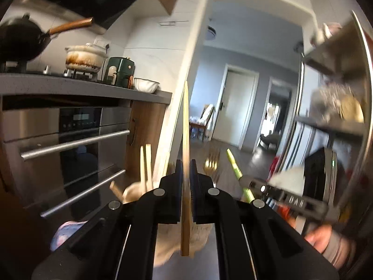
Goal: Organize utensils
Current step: 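Lift the chopstick and yellow spoon and lower them into the holder's cups, then open both tools to release the chopstick and yellow spoon in the holder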
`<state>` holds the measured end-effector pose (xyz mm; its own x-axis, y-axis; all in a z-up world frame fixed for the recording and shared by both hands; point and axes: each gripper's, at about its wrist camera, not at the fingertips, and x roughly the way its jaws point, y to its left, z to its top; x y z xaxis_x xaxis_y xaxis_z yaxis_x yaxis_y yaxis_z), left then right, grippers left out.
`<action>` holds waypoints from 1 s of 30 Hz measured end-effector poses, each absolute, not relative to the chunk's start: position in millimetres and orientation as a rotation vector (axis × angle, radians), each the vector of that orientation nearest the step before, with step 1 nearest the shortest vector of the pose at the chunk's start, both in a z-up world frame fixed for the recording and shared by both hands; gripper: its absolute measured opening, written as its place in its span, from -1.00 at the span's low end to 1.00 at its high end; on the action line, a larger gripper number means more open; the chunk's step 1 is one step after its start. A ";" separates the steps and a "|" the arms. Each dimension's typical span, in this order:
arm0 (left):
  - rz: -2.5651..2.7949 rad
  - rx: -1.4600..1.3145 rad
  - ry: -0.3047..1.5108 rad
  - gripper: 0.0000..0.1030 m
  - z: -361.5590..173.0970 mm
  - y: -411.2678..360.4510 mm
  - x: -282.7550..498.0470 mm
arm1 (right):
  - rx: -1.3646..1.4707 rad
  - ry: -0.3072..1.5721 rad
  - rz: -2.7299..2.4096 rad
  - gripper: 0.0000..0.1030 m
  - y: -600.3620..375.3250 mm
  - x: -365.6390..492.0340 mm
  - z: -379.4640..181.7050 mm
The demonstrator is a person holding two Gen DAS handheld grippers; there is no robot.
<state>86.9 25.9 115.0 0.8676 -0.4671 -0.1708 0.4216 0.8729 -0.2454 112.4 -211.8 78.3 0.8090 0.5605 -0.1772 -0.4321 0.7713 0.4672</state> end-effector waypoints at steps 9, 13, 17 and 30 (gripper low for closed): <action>-0.339 -0.100 0.147 -0.88 104.5 2.6 118.3 | 0.352 0.217 0.503 -0.79 -175.1 148.2 80.6; -0.306 -0.062 0.128 -0.88 90.7 -4.7 121.0 | 0.301 0.184 0.453 -0.79 -161.5 152.6 69.1; -0.294 -0.038 0.110 -0.88 79.1 -6.9 116.5 | 0.265 0.190 0.420 -0.79 -154.0 156.2 56.1; -0.314 -0.001 0.168 -0.89 72.1 5.0 92.2 | 0.151 0.211 0.414 -0.79 -150.1 131.1 44.7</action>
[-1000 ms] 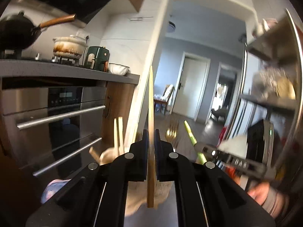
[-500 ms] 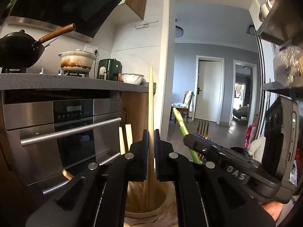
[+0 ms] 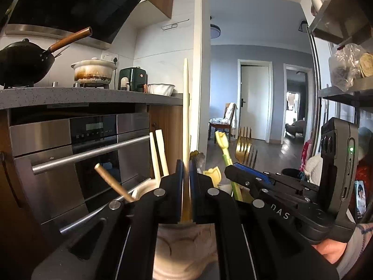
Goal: Organize utensils
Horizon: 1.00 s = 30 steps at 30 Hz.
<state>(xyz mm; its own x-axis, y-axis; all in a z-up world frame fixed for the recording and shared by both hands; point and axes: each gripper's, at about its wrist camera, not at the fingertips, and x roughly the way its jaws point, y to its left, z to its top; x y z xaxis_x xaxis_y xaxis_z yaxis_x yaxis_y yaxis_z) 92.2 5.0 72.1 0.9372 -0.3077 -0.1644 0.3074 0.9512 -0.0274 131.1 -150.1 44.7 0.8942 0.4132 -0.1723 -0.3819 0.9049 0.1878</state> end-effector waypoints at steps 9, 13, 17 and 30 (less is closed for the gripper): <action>-0.305 0.002 0.229 -0.89 68.4 10.8 82.1 | 0.097 0.265 0.420 -0.79 -148.1 111.9 37.3; -0.299 -0.014 0.242 -0.88 69.1 13.8 76.6 | 0.096 0.299 0.415 -0.27 -150.9 111.1 35.8; -0.301 -0.013 0.248 -0.74 69.1 15.4 67.0 | 0.114 0.293 0.401 -0.17 -160.6 99.8 38.9; -0.260 0.001 0.294 -0.37 42.7 28.6 29.3 | 0.067 0.346 0.346 0.05 -186.6 56.8 28.9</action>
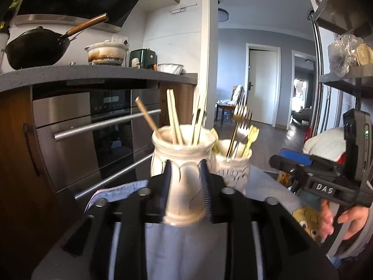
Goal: Organize utensils
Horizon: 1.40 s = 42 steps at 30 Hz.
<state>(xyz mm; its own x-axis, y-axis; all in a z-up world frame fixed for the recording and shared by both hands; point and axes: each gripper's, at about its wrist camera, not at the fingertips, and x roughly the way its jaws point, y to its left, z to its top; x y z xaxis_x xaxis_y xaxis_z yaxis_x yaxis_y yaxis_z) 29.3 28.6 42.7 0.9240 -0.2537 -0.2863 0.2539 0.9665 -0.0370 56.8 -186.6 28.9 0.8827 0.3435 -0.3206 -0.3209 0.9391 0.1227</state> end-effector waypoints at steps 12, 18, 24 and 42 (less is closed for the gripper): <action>-0.202 0.043 0.256 0.80 25.6 33.4 11.2 | -0.082 0.314 0.369 0.50 -177.2 36.0 14.6; -0.186 0.044 0.254 0.89 21.2 33.8 10.3 | -0.028 0.292 0.383 0.76 -188.0 33.0 14.5; -0.186 0.066 0.234 0.89 22.5 29.4 6.1 | -0.016 0.272 0.393 0.80 -190.1 29.4 16.0; -0.172 0.058 0.267 0.90 19.8 30.8 12.6 | -0.009 0.265 0.395 0.82 -190.7 27.0 18.8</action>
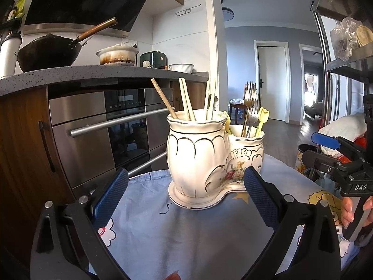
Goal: Organize utensils
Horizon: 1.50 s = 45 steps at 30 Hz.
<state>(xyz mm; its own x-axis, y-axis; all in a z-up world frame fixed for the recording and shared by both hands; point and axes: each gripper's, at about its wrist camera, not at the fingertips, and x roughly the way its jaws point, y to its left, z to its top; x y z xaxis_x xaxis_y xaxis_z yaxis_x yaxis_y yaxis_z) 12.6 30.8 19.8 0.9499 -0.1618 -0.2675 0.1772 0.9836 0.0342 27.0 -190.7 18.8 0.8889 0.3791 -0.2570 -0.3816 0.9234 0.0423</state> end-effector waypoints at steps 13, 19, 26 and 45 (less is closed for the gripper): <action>-0.172 0.058 0.269 0.90 19.8 30.6 12.5 | -0.008 0.267 0.395 0.83 -190.9 27.1 18.8; -0.172 0.058 0.268 0.90 19.7 30.5 12.6 | -0.008 0.267 0.395 0.83 -190.8 27.3 18.8; -0.172 0.058 0.268 0.90 20.0 30.4 12.5 | -0.008 0.267 0.395 0.83 -190.9 27.0 19.0; -0.175 0.056 0.280 0.90 18.5 29.9 14.9 | -0.007 0.268 0.395 0.84 -190.9 27.5 19.1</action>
